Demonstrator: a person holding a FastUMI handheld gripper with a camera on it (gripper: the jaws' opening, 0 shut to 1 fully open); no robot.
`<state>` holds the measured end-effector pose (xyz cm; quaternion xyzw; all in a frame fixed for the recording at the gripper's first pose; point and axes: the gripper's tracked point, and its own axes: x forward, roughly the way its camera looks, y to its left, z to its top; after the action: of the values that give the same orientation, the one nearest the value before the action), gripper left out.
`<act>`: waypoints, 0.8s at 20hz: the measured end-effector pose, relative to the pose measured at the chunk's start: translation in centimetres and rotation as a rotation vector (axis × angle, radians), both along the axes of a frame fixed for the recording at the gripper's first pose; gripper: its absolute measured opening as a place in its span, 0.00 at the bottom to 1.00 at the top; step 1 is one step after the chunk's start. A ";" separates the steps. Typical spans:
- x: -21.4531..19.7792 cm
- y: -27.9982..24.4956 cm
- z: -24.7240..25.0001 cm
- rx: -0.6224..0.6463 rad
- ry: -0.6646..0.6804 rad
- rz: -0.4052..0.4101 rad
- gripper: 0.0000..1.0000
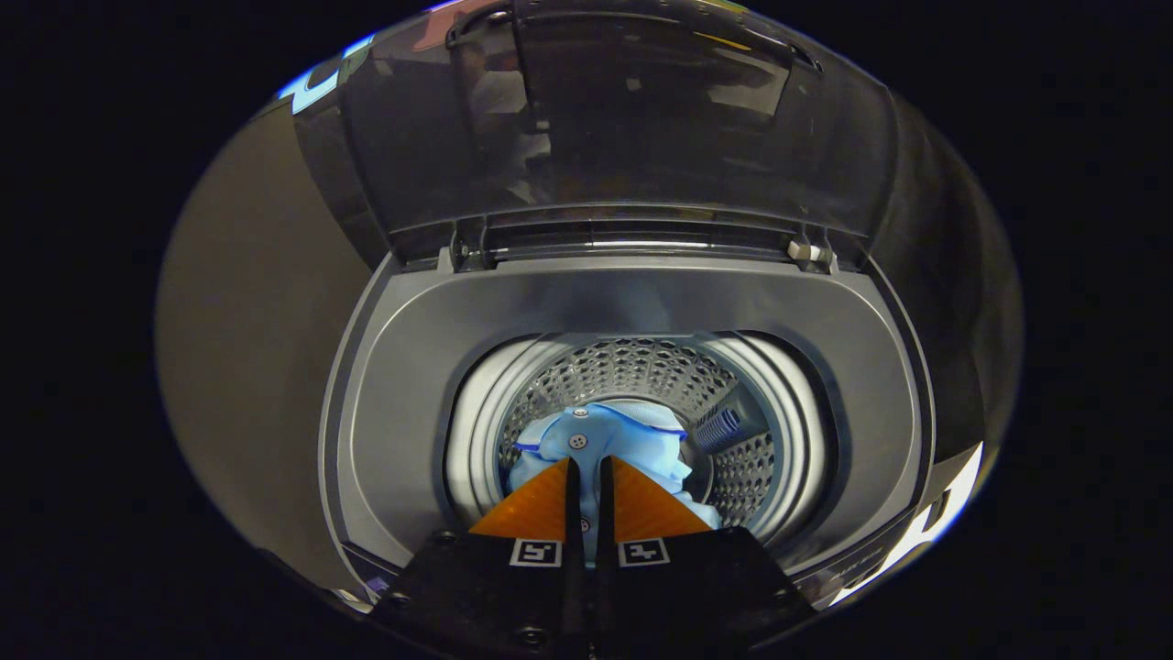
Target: Put the clothes into the washing machine and then close the washing machine lid.
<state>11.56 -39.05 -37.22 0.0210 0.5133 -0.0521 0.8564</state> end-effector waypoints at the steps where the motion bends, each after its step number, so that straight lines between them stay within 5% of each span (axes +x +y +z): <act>1: 0.0 -0.1 0.0 0.003 0.004 -0.002 0.08; 5: -1.2 -0.1 -1.0 0.018 0.088 0.009 0.12; 10: -0.5 -1.0 0.6 -0.063 0.038 0.073 1.00; 16: -0.5 0.0 1.6 -0.015 0.026 0.034 1.00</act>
<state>11.08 -39.05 -35.60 0.0053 0.5244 -0.0416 0.8504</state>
